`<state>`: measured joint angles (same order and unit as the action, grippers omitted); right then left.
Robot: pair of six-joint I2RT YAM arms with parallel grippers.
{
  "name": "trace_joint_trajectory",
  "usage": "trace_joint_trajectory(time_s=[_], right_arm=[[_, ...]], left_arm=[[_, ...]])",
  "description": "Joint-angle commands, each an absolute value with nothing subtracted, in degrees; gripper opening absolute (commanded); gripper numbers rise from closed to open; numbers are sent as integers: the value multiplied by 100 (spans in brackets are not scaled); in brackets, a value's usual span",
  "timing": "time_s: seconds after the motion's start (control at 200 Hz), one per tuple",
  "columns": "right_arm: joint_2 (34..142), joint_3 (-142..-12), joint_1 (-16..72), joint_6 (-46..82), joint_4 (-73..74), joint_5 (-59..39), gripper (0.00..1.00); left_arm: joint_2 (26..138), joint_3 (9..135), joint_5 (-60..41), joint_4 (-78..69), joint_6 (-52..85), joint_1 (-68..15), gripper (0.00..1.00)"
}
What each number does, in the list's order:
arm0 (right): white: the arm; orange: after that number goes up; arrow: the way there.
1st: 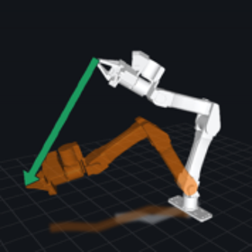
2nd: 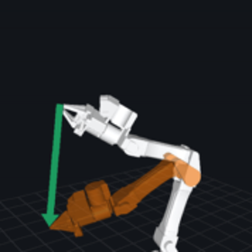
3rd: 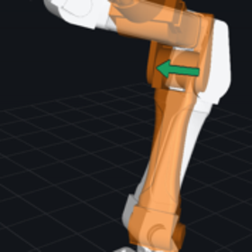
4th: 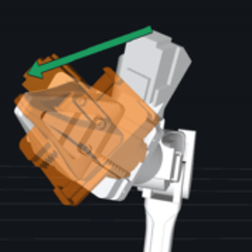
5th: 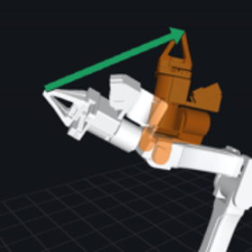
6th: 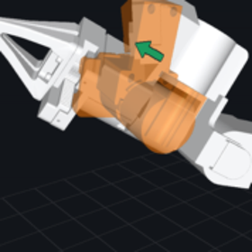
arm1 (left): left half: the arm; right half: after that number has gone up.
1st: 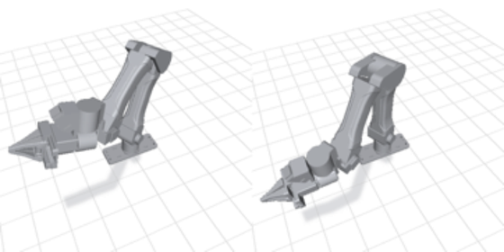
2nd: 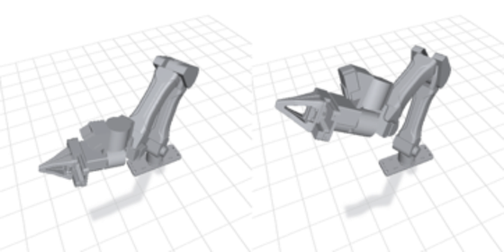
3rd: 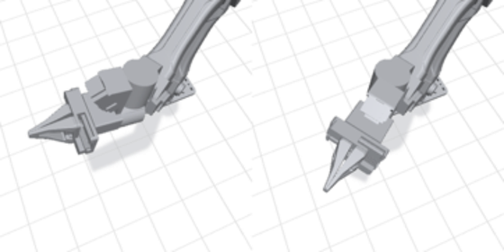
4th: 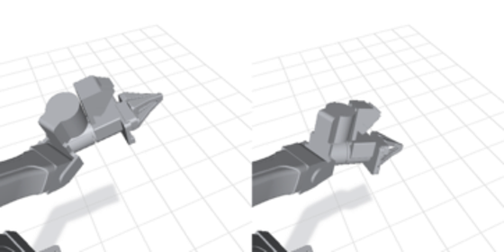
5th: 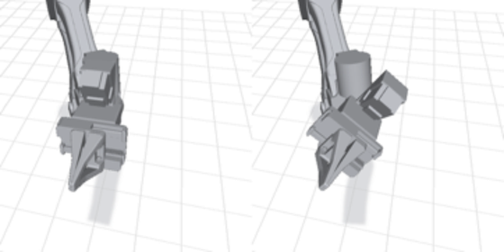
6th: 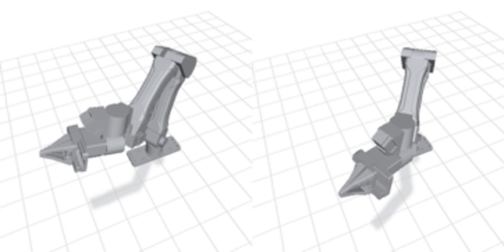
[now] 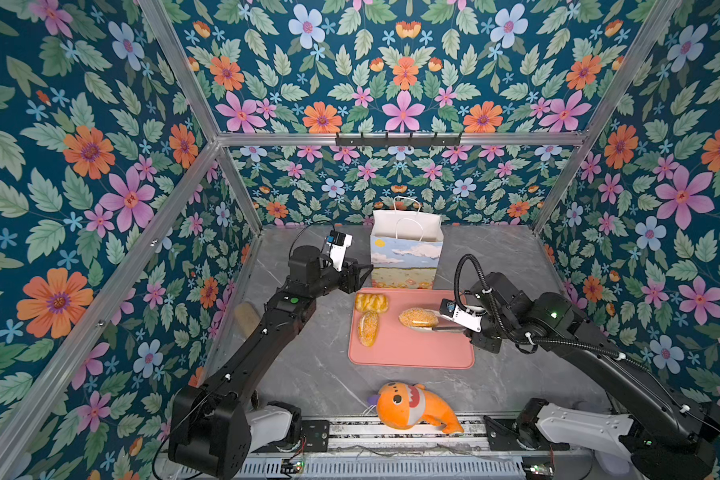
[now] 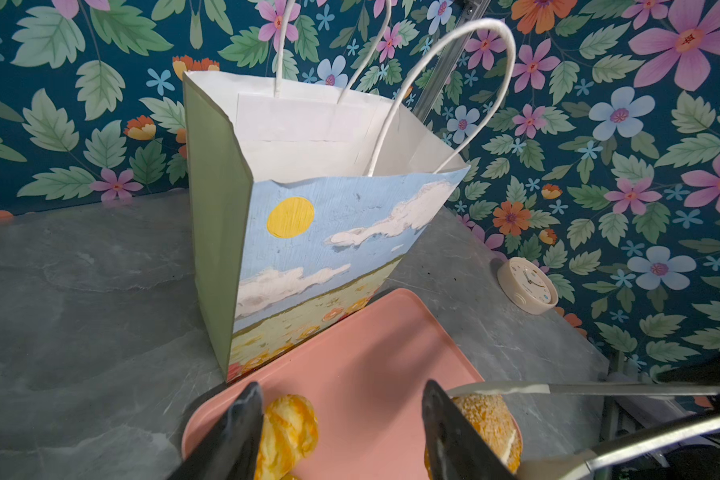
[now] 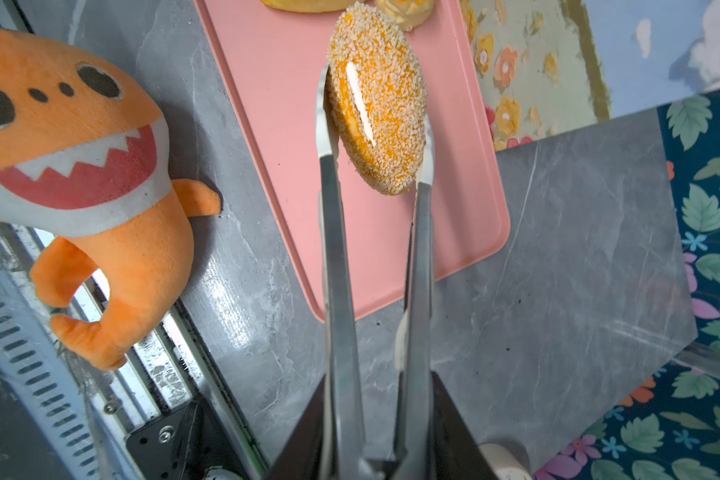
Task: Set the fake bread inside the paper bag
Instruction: 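Lift the sugar-coated bun with the tongs and carry it toward the bag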
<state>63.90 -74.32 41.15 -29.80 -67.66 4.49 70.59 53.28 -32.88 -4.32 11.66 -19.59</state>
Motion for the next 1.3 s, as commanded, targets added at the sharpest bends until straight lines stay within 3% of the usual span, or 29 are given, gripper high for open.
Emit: trace_joint_trajectory(time_s=[0.0, 0.385, 1.01, 1.295], right_arm=[[6346, -7653, 3887, -2614, -7337, 687, 28], [6300, -8347, 2794, -2800, -7726, 1018, 29], [6745, -9493, 1297, -3083, -7460, 724, 30], [7204, -10010, 1093, -3004, -7155, 290, 31]], left_arm=[[7092, 5382, -3353, -606, 1203, -1961, 62], [7241, 5557, -3386, -557, 1235, -1965, 62], [7712, 6453, -3023, -62, 1262, -1929, 62], [7895, 6673, -2917, -44, 1344, -1899, 63]])
